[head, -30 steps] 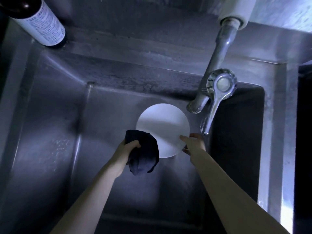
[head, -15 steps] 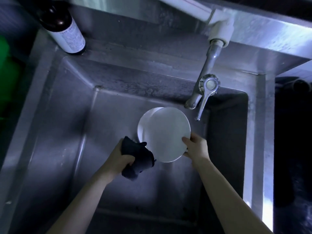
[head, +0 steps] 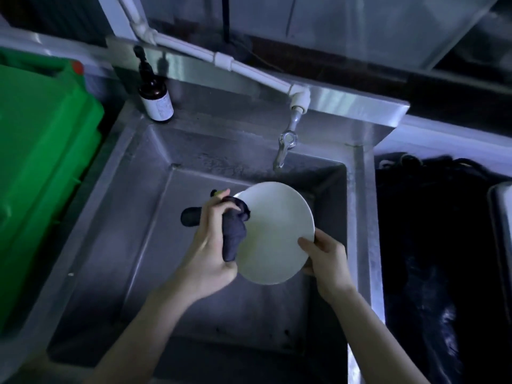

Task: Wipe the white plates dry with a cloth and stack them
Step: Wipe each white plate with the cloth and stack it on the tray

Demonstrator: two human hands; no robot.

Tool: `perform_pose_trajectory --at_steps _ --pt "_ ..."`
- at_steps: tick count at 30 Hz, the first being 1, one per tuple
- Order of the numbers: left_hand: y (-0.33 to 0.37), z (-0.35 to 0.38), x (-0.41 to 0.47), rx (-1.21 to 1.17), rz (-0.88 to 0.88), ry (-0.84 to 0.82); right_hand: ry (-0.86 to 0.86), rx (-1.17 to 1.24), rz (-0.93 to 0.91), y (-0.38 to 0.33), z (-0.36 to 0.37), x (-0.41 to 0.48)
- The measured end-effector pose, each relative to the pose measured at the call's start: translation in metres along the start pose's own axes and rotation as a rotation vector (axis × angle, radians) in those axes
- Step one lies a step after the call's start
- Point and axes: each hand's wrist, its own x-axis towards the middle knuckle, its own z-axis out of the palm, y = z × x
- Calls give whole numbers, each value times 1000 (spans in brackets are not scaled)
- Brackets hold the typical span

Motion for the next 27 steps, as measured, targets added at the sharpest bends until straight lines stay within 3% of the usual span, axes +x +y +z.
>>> perform_pose_trajectory --at_steps 4,7,9,11,14,16,19,23,25,27 --pt "49 30 -14 342 250 -163 -94 174 -24 -21 -11 -42" --pt "66 38 -23 458 227 -288 -113 272 -62 -40 -28 -66" --pt "80 37 -27 250 168 -240 -102 341 -84 -49 -42 -77" --pt "96 44 -33 93 150 -69 -101 392 -116 -57 -55 -89" --pt "115 71 -41 396 200 207 -117 433 -157 -67 -68 -106" --pt "126 89 -41 654 245 167 -115 447 -186 -70 -74 -114" --pt "142 96 -26 796 256 77 -143 431 -227 -72 -80 -126" --pt "152 76 -1 862 191 56 -165 384 -298 -80 -91 -136" --pt "152 65 -3 849 185 128 -140 392 -330 -90 -102 -138" --pt "156 63 -11 674 143 238 -121 435 -345 -100 -114 -138"
